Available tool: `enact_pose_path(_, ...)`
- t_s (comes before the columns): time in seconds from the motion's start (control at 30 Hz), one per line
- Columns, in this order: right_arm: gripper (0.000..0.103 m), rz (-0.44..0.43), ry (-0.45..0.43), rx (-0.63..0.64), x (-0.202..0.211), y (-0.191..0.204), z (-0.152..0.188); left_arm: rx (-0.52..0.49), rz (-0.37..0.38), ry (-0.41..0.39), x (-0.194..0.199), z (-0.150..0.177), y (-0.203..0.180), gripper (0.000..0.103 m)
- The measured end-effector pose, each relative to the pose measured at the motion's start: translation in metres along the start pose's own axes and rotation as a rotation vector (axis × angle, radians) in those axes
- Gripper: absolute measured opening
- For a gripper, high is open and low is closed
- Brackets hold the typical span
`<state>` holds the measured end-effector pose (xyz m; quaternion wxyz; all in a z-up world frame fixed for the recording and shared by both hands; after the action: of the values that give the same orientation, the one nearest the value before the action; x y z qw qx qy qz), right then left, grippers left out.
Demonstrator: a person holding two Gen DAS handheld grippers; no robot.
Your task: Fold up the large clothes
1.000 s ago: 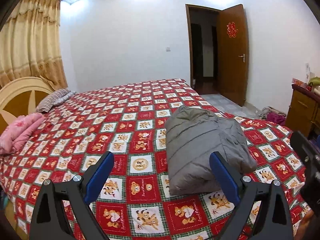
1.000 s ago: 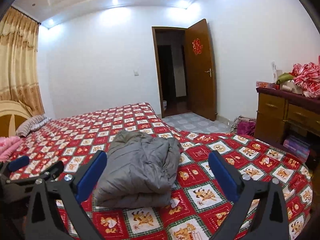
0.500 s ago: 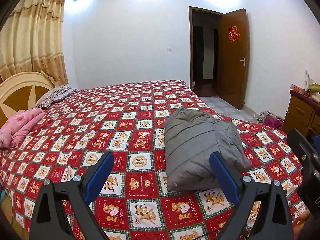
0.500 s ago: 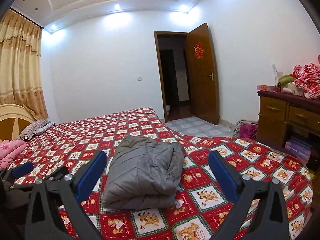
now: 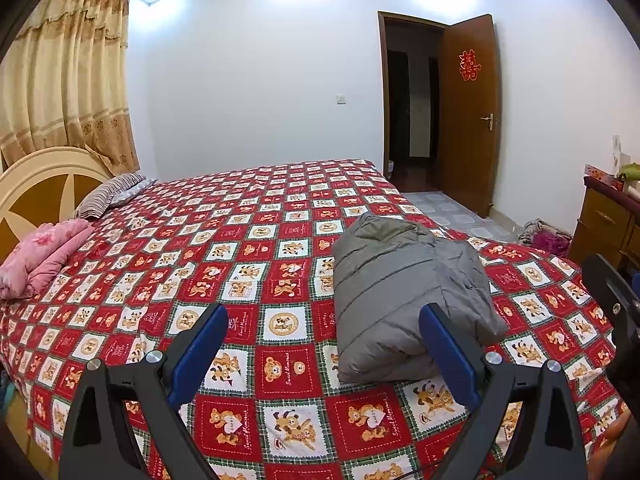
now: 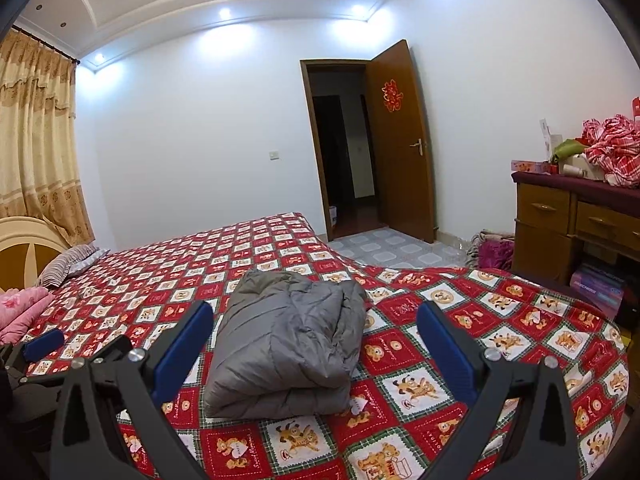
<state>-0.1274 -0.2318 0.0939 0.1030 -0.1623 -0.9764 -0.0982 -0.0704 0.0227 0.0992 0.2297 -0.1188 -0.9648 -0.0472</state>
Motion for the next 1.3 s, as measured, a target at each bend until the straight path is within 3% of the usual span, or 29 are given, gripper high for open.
enact_pose_path(0.83, 0.103, 0.018, -0.006, -0.016, 0.0059, 0.0011, 0.0034, -0.007, -0.021, -0.015, -0.0004, -0.0016, -0.0016, 0.097)
enact_pose_path(1.17, 0.103, 0.017, -0.005, -0.018, 0.0052, 0.0012, 0.0034, -0.049, -0.100, -0.034, -0.0031, -0.0017, -0.0010, 0.097)
enact_pose_path(1.3, 0.103, 0.021, 0.000, -0.015, 0.0067, 0.0027, 0.0051, -0.042, -0.066, -0.024, -0.0084, 0.0015, 0.0003, 0.097)
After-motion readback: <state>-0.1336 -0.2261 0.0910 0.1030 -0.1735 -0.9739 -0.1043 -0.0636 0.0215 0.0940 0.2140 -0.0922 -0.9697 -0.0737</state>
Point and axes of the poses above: each gripper's, at about its wrist camera, not at the fingertips, and x roughly against the way its jaws point, y to its left, z to its underside, the point moved 3 cm from there along -x, roughly the way its jaws point, and after that the axes turned 1 degree about -x, right-handed, at the moved point
